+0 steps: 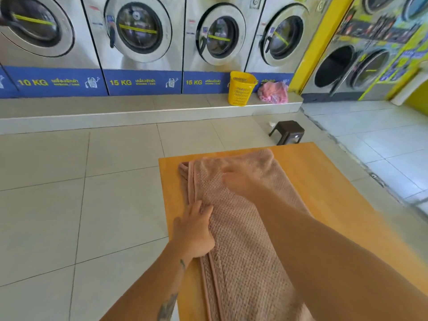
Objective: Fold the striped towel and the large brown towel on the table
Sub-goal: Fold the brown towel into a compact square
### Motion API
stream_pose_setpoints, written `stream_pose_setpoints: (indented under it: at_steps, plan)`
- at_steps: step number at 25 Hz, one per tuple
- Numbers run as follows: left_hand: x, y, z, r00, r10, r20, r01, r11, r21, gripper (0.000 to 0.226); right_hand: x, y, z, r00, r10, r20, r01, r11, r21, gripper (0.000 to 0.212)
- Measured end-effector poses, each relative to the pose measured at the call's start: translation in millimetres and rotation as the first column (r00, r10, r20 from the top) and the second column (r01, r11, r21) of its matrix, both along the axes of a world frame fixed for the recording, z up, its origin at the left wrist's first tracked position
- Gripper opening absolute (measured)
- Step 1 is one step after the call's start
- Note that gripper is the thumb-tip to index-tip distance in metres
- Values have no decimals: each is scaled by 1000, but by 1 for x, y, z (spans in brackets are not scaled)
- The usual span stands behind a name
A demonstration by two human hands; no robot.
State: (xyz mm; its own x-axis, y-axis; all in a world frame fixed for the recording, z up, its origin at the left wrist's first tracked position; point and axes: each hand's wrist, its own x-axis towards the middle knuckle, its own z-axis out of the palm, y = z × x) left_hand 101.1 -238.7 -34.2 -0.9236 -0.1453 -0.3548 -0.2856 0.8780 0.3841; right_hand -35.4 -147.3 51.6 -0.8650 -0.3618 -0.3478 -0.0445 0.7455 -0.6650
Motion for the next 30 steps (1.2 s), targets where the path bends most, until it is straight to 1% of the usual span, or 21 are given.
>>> stream_pose_setpoints:
  at_steps: [1,2,4,6,8,12,14,16,18,19,21,22,24,25,28,29,30]
  plan:
    - [3,4,0,999,25,-27,-25,1000,6,70,8,16,-6,1000,26,-12,-25,999,32,23]
    - [8,10,0,997,60,-51,-58,998,30,66,24,38,-11,999,43,20,-44,998,36,21]
    - [25,27,4,979,155,-136,-144,986,88,53,44,82,-19,997,62,47,-65,996,65,22]
    - [52,48,2,949,240,-204,-218,968,123,40,60,122,-24,997,72,41,-76,991,106,29]
    - [88,77,3,917,319,-239,-287,944,161,31,84,170,-29,991,128,28,-130,982,134,34]
    - [164,159,8,841,456,-292,-424,890,168,30,135,267,-37,956,291,26,-290,936,201,43]
    - [197,203,10,808,516,-285,-479,856,193,31,158,308,-37,923,386,18,-380,898,223,43]
    - [226,243,10,810,531,-249,-501,847,177,33,184,349,-36,894,448,15,-441,873,209,32]
    - [251,278,10,809,559,-182,-552,829,94,37,198,390,-47,882,471,-13,-458,863,215,34]
    - [262,291,8,802,585,-119,-585,810,42,42,204,407,-53,873,486,-42,-467,858,213,36]
    - [282,314,5,778,628,10,-626,777,-70,54,215,437,-57,901,427,-79,-397,883,252,46]
    - [291,323,2,764,643,44,-636,763,-114,59,225,448,-55,936,348,-47,-326,910,258,52]
    - [304,340,-5,747,664,23,-655,742,-146,64,244,464,-62,974,227,1,-220,944,245,57]
    - [309,347,-7,736,677,1,-670,729,-137,64,256,470,-67,980,200,-11,-192,953,234,58]
    - [317,368,-18,691,721,-57,-723,685,-92,63,287,484,-79,971,206,-126,-166,949,269,65]
    - [320,375,-21,666,741,-88,-746,661,-77,62,292,487,-82,971,192,-145,-154,959,237,66]
    - [322,380,-22,626,772,-110,-779,625,-48,62,297,488,-82,979,154,-130,-128,973,191,66]
